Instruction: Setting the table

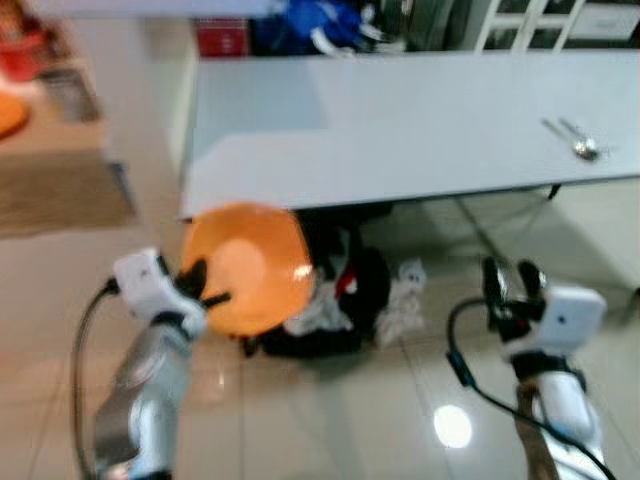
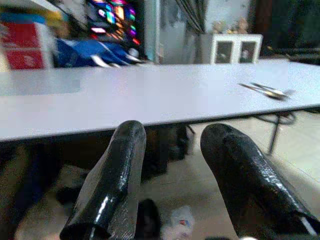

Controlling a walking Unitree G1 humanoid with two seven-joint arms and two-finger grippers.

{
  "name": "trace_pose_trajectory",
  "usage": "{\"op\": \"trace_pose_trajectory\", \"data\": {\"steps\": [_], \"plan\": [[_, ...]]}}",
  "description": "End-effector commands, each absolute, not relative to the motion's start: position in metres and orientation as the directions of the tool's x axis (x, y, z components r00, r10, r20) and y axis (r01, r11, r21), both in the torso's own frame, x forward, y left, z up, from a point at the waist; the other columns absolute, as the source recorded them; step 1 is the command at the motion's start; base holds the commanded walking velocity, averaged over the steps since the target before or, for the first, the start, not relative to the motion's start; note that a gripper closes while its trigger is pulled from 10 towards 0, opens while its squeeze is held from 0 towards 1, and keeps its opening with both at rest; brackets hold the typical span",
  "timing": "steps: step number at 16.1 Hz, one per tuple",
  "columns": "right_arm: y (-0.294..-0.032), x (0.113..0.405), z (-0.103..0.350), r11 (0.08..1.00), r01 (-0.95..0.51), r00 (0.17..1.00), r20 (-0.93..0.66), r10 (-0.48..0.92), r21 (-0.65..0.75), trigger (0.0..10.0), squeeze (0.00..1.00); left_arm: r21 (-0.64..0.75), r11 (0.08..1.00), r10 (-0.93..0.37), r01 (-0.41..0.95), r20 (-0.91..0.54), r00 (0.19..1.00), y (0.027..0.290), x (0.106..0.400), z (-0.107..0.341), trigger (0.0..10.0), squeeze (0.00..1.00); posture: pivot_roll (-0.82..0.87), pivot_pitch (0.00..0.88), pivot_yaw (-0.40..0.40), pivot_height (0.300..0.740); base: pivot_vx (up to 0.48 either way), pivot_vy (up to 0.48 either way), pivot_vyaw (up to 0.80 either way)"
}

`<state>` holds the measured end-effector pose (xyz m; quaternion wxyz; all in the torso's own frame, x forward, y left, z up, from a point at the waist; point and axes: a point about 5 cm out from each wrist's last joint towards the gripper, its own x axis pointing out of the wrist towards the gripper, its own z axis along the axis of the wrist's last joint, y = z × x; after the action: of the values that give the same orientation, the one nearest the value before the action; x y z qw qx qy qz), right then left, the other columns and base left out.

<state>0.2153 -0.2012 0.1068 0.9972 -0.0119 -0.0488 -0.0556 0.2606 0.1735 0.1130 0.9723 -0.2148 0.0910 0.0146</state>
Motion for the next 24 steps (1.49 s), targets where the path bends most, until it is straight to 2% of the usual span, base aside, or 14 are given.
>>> {"op": "trace_pose_trajectory", "data": {"steps": [1,4,8,20,24], "plan": [[-0.199,0.217,0.112,0.994,0.108,0.987,0.123,-0.106,-0.004,10.0,0.0,-0.398,0.916,-0.008,-0.049,-0.14,0.99,0.177,0.262,0.127,0.0,0.0,0.0,0.0,0.005,0.74,0.24,-0.412,0.0],[-0.196,0.22,0.11,0.995,0.088,0.99,0.112,-0.083,-0.037,10.0,0.0,-0.266,0.964,-0.039,0.002,-0.132,0.991,0.175,0.268,0.124,0.0,0.0,0.0,0.0,-0.004,0.74,0.16,-0.414,0.0],[-0.189,0.217,0.109,0.996,0.047,0.994,0.104,-0.038,-0.08,10.0,0.0,-0.172,0.984,-0.065,0.052,-0.07,0.995,0.167,0.28,0.139,0.0,0.0,-0.01,0.0,-0.003,0.74,0.127,-0.411,0.0],[-0.181,0.22,0.1,0.994,-0.014,0.998,0.064,0.021,-0.109,10.0,0.0,-0.1,0.995,-0.026,0.022,-0.035,0.999,0.175,0.288,0.138,0.0,0.0,0.0,0.0,-0.009,0.74,0.261,-0.399,0.0],[-0.18,0.219,0.098,0.994,-0.01,0.998,0.061,0.017,-0.11,10.0,0.0,-0.069,0.992,-0.102,0.105,0.042,0.994,0.158,0.293,0.153,0.0,0.0,-0.01,0.0,0.002,0.74,0.0,0.0,0.0]]}}
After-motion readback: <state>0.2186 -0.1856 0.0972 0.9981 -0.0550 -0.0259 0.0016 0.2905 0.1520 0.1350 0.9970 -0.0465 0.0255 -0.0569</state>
